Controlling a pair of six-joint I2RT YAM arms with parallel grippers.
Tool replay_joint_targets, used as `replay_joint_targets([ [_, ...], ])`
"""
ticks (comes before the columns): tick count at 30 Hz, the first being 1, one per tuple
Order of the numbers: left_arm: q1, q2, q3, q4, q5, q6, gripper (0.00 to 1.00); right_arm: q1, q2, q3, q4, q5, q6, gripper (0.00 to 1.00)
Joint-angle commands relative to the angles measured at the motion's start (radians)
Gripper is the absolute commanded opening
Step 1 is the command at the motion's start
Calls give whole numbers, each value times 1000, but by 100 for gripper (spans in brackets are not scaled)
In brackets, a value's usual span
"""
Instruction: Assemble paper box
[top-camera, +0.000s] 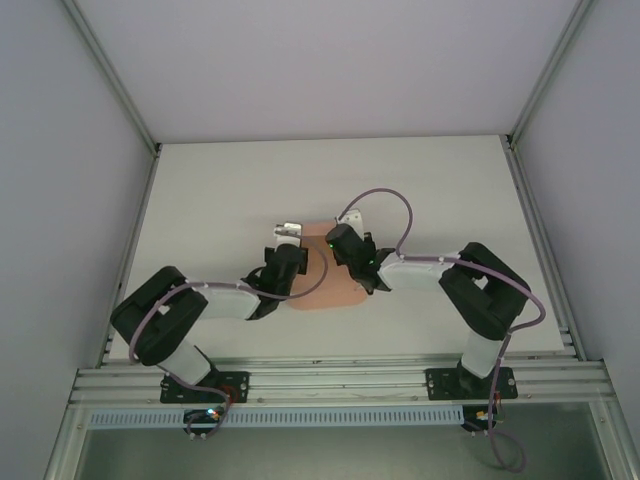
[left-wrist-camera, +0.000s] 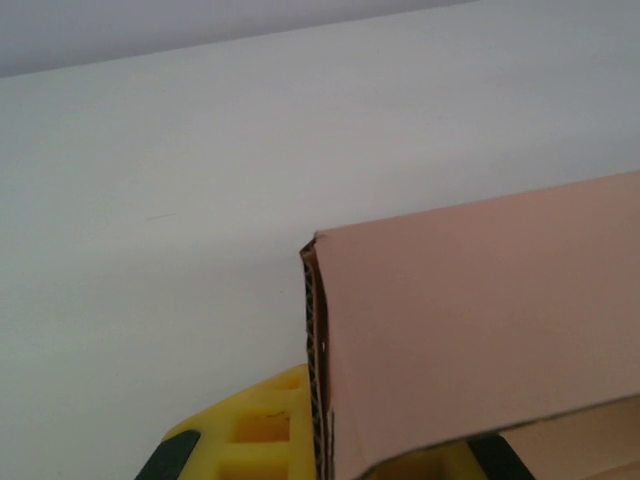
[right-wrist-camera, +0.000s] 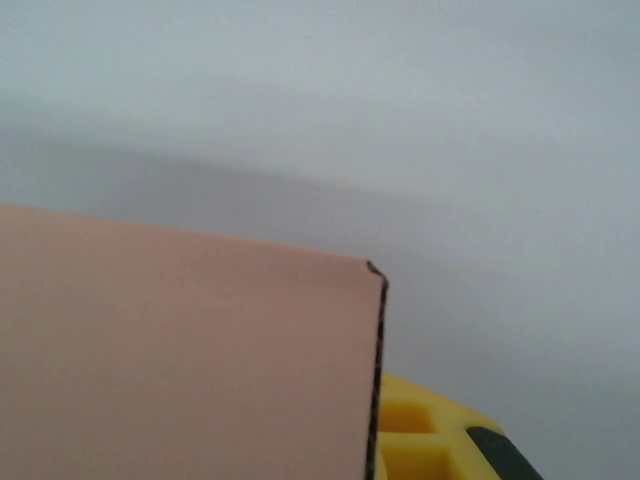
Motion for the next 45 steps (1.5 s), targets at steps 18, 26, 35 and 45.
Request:
replay_joint_targets([
  [18,-29,118,53,-2,-72,-149,0,3,74,60,-132,242,369,6],
  [26,-21,124,61,4,-31,-138,0,0,-28,-137,316,-64,82,37],
  [35,-13,119,65,-2,-5,-109,0,-7,-154,-269,400,-237,-84,83],
  [45,5,118,61,-6,41,-104,0,-97,-356,-390,243,-392,-213,85],
])
